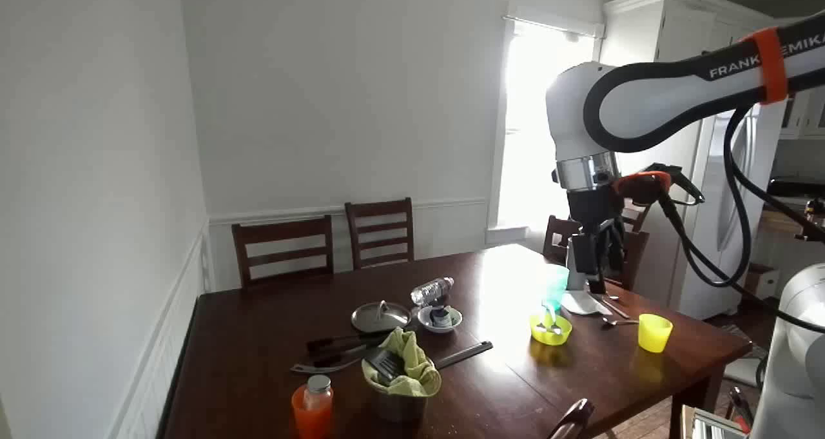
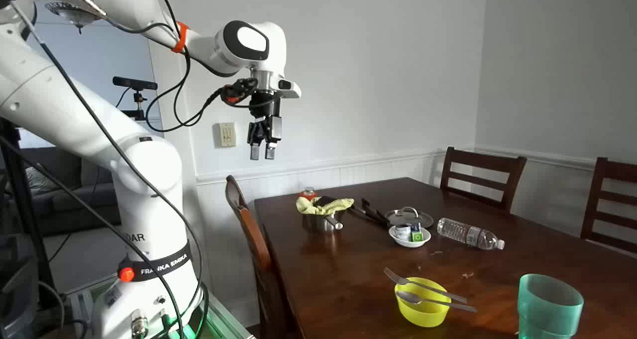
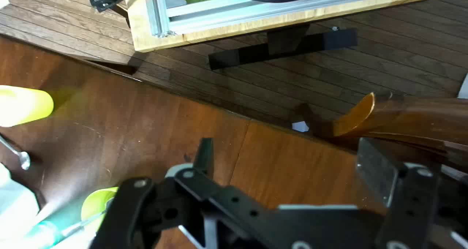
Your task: Stack the spoon and fork on the bowl
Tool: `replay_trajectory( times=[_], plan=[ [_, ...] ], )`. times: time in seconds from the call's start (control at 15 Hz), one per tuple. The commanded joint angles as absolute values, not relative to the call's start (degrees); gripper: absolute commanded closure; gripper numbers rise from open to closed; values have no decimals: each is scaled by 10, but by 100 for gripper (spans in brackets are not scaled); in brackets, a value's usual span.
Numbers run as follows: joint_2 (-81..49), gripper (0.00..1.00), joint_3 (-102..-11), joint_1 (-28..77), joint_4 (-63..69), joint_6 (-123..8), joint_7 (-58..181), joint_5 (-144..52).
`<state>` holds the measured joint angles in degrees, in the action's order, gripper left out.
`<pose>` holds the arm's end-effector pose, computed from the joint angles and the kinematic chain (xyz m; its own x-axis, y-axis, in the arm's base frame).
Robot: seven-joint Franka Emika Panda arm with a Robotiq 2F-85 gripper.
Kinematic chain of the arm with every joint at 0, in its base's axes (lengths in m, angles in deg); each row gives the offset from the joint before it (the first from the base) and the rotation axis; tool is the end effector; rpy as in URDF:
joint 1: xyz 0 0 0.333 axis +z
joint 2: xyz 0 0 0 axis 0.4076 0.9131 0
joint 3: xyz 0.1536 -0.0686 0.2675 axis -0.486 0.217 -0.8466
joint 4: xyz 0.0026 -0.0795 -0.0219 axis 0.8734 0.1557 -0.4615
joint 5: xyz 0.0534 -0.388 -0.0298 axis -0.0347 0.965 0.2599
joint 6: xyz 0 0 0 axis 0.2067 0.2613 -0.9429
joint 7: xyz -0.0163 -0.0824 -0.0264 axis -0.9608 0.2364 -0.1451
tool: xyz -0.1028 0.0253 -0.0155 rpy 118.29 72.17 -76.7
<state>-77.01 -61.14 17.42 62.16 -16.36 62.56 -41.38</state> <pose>0.2851 -0.0415 0.4586 0.9555 -0.1983 -0.2186 -0.1647 -0.9728 0.1627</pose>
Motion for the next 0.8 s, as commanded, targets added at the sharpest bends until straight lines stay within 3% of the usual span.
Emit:
replay_trajectory(
  times=[0.0,0.47,0.73],
  plan=[
    [-770,0,-605,182,621,-162,630,-410],
    [-770,0,-605,182,621,-162,630,-410],
    [-698,0,-574,113,600,-228,705,-381]
  ],
)
